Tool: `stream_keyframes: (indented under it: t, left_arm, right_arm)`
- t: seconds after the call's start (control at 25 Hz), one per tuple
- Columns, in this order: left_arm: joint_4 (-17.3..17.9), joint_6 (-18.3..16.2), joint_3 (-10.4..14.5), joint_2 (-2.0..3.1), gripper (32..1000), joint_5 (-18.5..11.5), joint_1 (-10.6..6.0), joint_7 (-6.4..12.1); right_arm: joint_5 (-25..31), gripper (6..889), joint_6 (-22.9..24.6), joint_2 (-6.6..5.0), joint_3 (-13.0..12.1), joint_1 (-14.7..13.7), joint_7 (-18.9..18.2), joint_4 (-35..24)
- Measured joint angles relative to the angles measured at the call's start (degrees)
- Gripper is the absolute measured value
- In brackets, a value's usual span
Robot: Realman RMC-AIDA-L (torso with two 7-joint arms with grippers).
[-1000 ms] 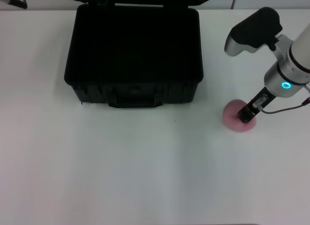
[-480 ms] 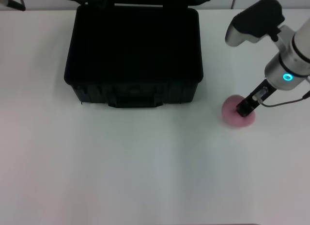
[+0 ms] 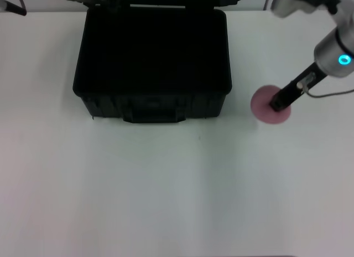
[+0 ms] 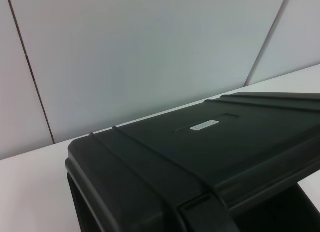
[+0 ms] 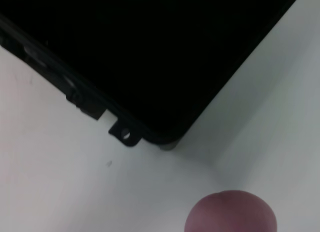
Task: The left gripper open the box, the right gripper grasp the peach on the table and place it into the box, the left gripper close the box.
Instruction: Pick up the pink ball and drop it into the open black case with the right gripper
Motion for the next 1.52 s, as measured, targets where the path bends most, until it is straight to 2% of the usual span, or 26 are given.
stream_keyframes:
  t: [0.28,0.44,0.56,0.68,1.0,1.28,1.52]
  left_arm:
    - [0.0,0.0,0.0,0.0,387,0.0,0.12,0.04]
    - [0.0,0.0,0.1,0.0,388,0.0,0.2,0.05]
    - [0.0,0.0,0.1,0.0,388,0.0,0.25,0.06]
    - [0.0,0.0,0.1,0.0,388,0.0,0.29,0.07]
    - [0.0,-0.1,0.1,0.0,389,0.1,0.25,0.08]
    - [0.0,-0.1,0.1,0.0,389,0.1,0.21,0.09]
    - [0.0,-0.1,0.1,0.0,390,0.1,0.19,0.09]
  right_arm:
    - [0.3,35,3.5,-0.31,2.4,-0.3,-0.3,-8.1]
    - [0.4,34,4.2,-0.35,3.1,-0.3,-0.6,-10.2]
    - [0.5,34,4.4,-0.34,5.2,-0.3,-1.8,-11.2]
    - [1.0,34,4.4,-0.18,6.6,-0.3,-2.9,-11.3]
    - [5.0,35,2.1,-0.16,6.7,-0.4,-4.7,-10.7]
    - [7.9,35,-1.8,0.15,6.4,-0.1,-7.6,-7.1]
    - [11.8,35,-6.9,0.19,5.6,0.2,-9.7,-3.3]
